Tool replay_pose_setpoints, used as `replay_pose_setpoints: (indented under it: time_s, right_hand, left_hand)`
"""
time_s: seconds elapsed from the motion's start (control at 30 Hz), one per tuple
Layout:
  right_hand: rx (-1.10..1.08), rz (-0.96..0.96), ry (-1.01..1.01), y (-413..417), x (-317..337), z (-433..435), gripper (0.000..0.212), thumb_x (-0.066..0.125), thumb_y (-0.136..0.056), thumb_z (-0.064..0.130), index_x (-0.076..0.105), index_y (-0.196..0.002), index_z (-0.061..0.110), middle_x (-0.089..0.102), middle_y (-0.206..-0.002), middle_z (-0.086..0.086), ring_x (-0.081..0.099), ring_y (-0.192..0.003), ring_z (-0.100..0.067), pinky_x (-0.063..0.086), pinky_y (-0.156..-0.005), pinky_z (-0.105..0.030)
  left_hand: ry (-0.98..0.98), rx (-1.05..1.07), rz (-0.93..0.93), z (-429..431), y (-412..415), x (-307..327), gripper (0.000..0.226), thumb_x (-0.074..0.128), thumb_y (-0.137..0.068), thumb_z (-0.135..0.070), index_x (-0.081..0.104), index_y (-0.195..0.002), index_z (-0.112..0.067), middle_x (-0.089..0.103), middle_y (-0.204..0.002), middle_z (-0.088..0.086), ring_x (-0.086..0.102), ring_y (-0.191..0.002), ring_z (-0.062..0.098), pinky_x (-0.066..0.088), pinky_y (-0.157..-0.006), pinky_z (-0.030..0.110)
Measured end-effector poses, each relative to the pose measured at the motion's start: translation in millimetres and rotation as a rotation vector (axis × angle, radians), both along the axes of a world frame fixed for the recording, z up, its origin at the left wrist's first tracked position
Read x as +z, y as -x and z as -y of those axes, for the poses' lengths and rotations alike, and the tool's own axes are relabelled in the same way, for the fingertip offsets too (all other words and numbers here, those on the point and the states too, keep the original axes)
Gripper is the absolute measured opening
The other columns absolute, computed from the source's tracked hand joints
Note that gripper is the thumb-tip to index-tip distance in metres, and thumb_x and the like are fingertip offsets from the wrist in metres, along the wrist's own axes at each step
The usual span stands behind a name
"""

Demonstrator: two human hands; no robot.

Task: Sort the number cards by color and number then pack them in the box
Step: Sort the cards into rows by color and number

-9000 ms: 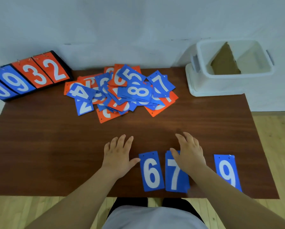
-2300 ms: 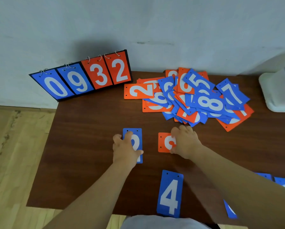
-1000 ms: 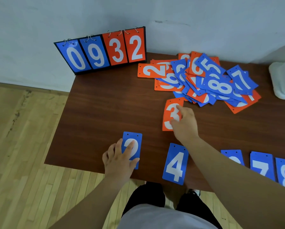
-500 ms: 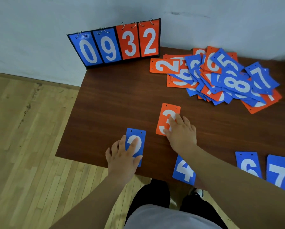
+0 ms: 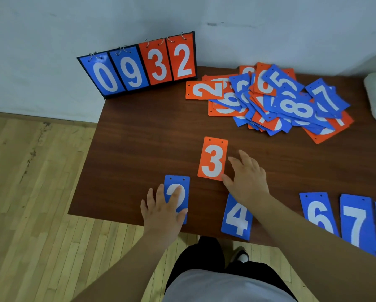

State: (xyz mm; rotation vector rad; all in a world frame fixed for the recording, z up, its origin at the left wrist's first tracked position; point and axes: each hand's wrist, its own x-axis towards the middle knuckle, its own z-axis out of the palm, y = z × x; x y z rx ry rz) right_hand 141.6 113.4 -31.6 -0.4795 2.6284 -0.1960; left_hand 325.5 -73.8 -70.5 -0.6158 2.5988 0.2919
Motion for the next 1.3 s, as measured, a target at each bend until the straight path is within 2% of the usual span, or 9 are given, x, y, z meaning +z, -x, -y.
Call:
replay_pose_setpoints:
  time_s: [0.27, 0.57, 0.77, 1.13, 1.3]
  right_hand:
    - [-0.076, -0.005, -0.029, -15, 14, -62, 0.077, 0.059, -0.089, 0.064, 0.031, -0.155, 0.034, 0.015, -0.168, -0.002, 0.017, -0.153, -0.028, 0.026, -0.12, -0.051]
    - [-0.101, -0.11, 0.007, -29, 54, -109, 0.082, 0.061, -0.086, 0.065, 0.032, -0.156, 0.033, 0.017, -0.168, -0.004, 0.018, -0.153, -0.03, 0.023, -0.122, -0.05]
    - [-0.127, -0.121, 0.01, -22, 65, -122, 0.084, 0.063, -0.085, 0.065, 0.03, -0.156, 0.034, 0.018, -0.168, -0.006, 0.019, -0.153, -0.032, 0.026, -0.121, -0.052]
    - [-0.211, -0.035, 0.007, 63, 57, -38, 0.084, 0.061, -0.088, 0.064, 0.026, -0.157, 0.032, 0.019, -0.167, -0.005, 0.02, -0.153, -0.031, 0.028, -0.12, -0.052]
    - [-0.142, -0.009, -0.046, 106, 39, 23, 0.078, 0.048, -0.094, 0.067, 0.022, -0.16, 0.034, 0.0, -0.17, -0.005, 0.005, -0.156, -0.033, 0.02, -0.122, -0.055]
  left_hand:
    - [0.016, 0.01, 0.009, -5, -2, 5, 0.071, 0.034, -0.097, -0.071, 0.005, -0.156, -0.045, 0.007, -0.169, 0.007, 0.007, -0.155, 0.039, 0.019, -0.123, 0.055]
    - [0.123, 0.034, -0.127, -32, 6, 48, 0.084, 0.038, -0.092, -0.078, 0.014, -0.16, -0.035, 0.021, -0.166, 0.009, 0.017, -0.153, 0.035, 0.024, -0.122, 0.054]
    - [0.112, 0.024, -0.172, -33, 35, 75, 0.083, 0.04, -0.093, -0.075, 0.013, -0.159, -0.033, 0.021, -0.165, 0.01, 0.017, -0.153, 0.034, 0.024, -0.122, 0.052]
    - [0.004, -0.091, -0.164, 50, 171, 84, 0.079, 0.048, -0.093, -0.069, 0.019, -0.158, -0.035, 0.022, -0.165, 0.009, 0.02, -0.153, 0.033, 0.028, -0.12, 0.054]
    - [-0.014, -0.151, -0.111, 89, 251, 73, 0.078, 0.05, -0.095, -0.066, 0.016, -0.159, -0.038, 0.017, -0.168, 0.007, 0.014, -0.155, 0.033, 0.023, -0.122, 0.056]
